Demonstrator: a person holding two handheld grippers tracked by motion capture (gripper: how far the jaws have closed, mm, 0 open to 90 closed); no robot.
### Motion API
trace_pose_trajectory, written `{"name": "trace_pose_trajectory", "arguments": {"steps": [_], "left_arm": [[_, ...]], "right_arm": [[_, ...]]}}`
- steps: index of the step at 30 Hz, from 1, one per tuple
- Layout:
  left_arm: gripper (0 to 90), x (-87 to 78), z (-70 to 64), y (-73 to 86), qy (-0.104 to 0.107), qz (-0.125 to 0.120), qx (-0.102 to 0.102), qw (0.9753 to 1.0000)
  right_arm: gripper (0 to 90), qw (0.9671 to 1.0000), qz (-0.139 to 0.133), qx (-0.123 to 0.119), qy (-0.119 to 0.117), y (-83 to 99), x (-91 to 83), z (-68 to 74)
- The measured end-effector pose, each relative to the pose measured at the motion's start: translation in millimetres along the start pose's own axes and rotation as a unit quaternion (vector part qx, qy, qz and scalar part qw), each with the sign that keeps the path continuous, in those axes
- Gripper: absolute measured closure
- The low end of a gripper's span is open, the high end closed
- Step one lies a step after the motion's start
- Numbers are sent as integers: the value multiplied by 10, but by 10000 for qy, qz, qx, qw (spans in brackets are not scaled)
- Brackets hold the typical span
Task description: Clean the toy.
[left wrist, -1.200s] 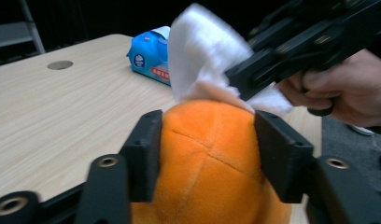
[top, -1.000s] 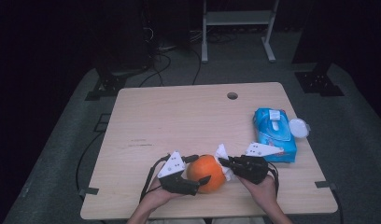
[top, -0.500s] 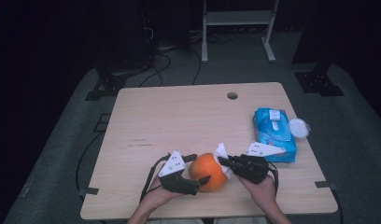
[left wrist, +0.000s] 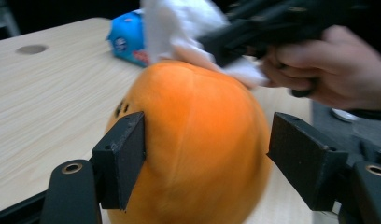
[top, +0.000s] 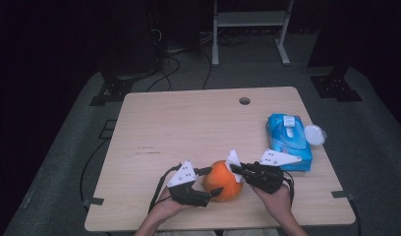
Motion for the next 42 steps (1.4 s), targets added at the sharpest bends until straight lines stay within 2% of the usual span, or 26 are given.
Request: {"name": "trace_pose_trajectory", "arguments": {"steps": [3, 5, 6, 8, 10, 11, 13, 14, 17, 19, 23, 24, 26, 28, 30, 32, 33, 36, 38, 39, 41, 42], "left_arm": [[182, 68, 18, 17, -381, 181, 64, 9991], [145, 115, 35, 63, -421, 246, 43, 9988], [164, 129, 38, 85, -417, 229, 18, 9989], [264, 128, 30, 80, -501, 207, 54, 9985], [336, 113, 8, 34, -623, 215, 27, 9978], [354, 107, -2, 13, -589, 180, -42, 9981], [368, 72, -18, -14, -487, 190, -38, 9986], [370, 46, -16, -23, -477, 180, -38, 9987], [360, 7, -6, -29, -433, 147, -62, 9989], [296, 19, 14, -5, -293, 135, -137, 9994], [150, 10, 63, 48, 46, 87, -178, 9998], [154, 4, 79, 63, -30, 108, -184, 9998], [244, 0, 93, 85, -209, 143, -89, 9996], [314, 28, 94, 104, -407, 64, -120, 9991], [342, 57, 76, 91, -497, 46, -121, 9987], [348, 70, 59, 71, -478, 72, -100, 9988], [347, 63, 57, 69, -399, 72, -111, 9991], [297, 49, 66, 73, -16, -16, -162, 9999], [280, 56, 79, 81, 68, -79, -209, 9997], [275, 66, 78, 83, 29, -58, -166, 9998], [303, 91, 59, 83, -282, 37, 40, 9996], [330, 96, 53, 77, -393, 44, 49, 9992]], "right_arm": [[817, 10000, 7, -52, -3, -11, -8, 6], [817, 9999, 15, -55, -95, -22, 0, 55], [817, 9999, 13, -76, -123, -30, 2, 85], [818, 9997, -8, -229, -84, -50, -19, 159], [817, 9995, -64, -250, -207, -75, -43, 220], [817, 9990, -108, -325, -292, -95, -50, 262], [817, 9980, -101, -595, -205, -126, -51, 321], [817, 9980, -102, -600, -186, -133, -54, 307], [814, 9991, -57, -427, -29, -96, -46, 164], [813, 9996, 2, -277, -26, -41, -33, 94], [812, 9996, 52, -292, 0, -17, -27, 85], [812, 9996, 54, -274, -9, -16, -25, 85], [814, 9997, 43, -231, -89, -18, -22, 122], [815, 9990, 17, -415, -172, -46, -23, 239], [814, 9973, 11, -649, -341, -83, -4, 362], [816, 9954, 55, -930, -225, -102, 30, 410], [816, 9955, 68, -925, -175, -108, 32, 374], [816, 9974, 84, -705, -84, -89, 9, 176], [815, 9981, 76, -608, -56, -62, -18, 117], [814, 9976, 80, -683, -7, -58, -30, 124], [815, 9972, 100, -736, 28, -63, -38, 151], [816, 9975, 99, -703, 32, -64, -39, 168]]}}
Point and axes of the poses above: each handheld gripper's, and its own axes: x roughly forward along the jaws, y roughly out of its underside, z roughly to its left, the point moved 2 cm from there along x, roughly forward along the jaws, and after that the axes turned 10 degrees about y, right-handed, at the moved point
